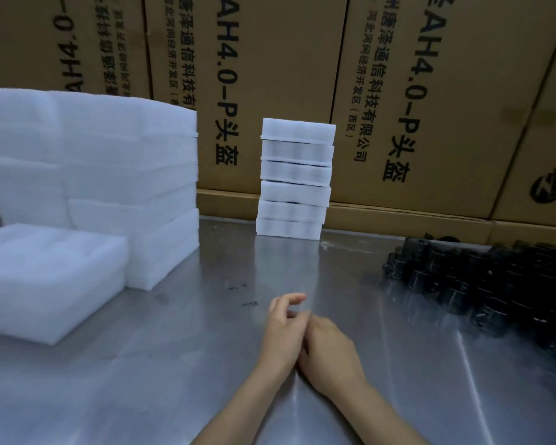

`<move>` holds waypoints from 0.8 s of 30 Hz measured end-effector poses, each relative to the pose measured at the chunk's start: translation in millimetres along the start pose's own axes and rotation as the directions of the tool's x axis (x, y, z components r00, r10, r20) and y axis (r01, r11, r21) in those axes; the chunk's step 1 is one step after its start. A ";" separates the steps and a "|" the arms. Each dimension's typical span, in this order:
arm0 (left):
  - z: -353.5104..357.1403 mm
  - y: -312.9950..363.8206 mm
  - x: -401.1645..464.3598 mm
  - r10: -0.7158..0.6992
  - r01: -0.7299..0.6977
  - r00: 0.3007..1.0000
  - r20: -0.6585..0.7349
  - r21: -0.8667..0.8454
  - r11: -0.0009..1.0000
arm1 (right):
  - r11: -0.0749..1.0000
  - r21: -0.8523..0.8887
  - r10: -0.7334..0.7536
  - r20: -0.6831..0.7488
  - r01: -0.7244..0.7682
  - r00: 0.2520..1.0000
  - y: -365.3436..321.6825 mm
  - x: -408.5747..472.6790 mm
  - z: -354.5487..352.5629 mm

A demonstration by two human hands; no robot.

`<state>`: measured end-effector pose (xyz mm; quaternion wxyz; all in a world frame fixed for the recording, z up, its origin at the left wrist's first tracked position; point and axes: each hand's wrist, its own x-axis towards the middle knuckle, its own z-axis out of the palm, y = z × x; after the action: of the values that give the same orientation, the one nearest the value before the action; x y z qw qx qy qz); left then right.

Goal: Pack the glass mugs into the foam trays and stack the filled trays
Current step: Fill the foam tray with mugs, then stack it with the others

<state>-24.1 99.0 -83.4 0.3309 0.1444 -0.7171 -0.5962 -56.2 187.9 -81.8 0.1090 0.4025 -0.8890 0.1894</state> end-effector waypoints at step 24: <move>-257.5 46.6 -3.8 0.157 0.146 0.985 -0.072 0.836 -0.529 | 0.990 0.099 -0.096 -0.010 0.096 0.995 12.6 -60.3 -19.6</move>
<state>154.0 -82.7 -22.2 0.0973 0.4055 -0.8359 0.3570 -25.5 244.6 -88.1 0.1001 0.4493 -0.8577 0.2291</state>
